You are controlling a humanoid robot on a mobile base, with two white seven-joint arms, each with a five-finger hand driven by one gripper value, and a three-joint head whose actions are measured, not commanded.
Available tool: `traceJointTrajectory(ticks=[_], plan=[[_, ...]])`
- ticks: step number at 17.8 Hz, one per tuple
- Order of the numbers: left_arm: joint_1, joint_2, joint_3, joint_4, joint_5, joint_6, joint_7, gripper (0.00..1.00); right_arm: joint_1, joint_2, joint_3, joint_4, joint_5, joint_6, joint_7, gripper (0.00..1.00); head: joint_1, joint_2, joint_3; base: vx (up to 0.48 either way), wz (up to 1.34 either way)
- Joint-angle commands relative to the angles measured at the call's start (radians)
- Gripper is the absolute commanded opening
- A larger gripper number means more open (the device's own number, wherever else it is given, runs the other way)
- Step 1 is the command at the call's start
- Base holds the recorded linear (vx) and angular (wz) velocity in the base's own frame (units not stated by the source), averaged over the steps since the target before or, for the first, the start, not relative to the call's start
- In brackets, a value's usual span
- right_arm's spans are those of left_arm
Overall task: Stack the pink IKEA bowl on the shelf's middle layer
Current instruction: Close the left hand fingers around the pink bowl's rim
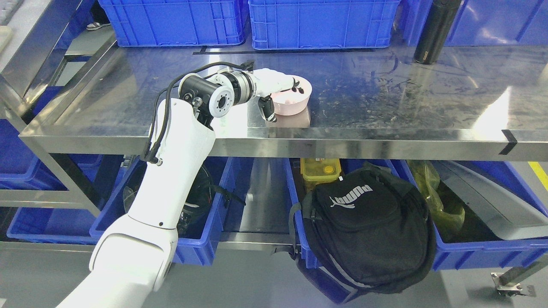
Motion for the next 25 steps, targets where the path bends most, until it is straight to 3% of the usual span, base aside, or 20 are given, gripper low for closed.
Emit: traceJointTrajectory(ticks=[1, 9, 13, 15, 20, 25], plan=[[-0.027, -0.022, -0.013, 0.113, -0.018, -0.003, 0.003, 0.73, 0.023, -0.017, 0.000, -0.017, 0.000, 0.000, 0.000, 1.00, 0.0000, 0.000, 0.000, 0.000, 0.00], [-0.041, -0.022, -0.017, 0.190, -0.018, -0.020, 0.003, 0.57, 0.023, -0.017, 0.000, -0.017, 0.000, 0.000, 0.000, 1.00, 0.0000, 0.000, 0.000, 0.000, 0.00], [-0.035, -0.022, 0.001, 0.198, -0.015, -0.055, -0.007, 0.37, 0.023, -0.017, 0.000, -0.017, 0.000, 0.000, 0.000, 1.00, 0.0000, 0.000, 0.000, 0.000, 0.00], [-0.035, -0.022, 0.047, 0.196, -0.013, -0.099, -0.015, 0.24, 0.023, -0.017, 0.000, -0.017, 0.000, 0.000, 0.000, 1.00, 0.0000, 0.000, 0.000, -0.001, 0.01], [0.002, -0.022, 0.168, 0.161, -0.005, -0.211, -0.027, 0.02, 0.023, -0.017, 0.000, -0.017, 0.000, 0.000, 0.000, 1.00, 0.0000, 0.000, 0.000, 0.000, 0.00], [0.001, -0.022, 0.269, 0.049, 0.059, -0.274, -0.066, 0.00, 0.023, -0.017, 0.000, -0.017, 0.000, 0.000, 0.000, 1.00, 0.0000, 0.000, 0.000, 0.000, 0.00]])
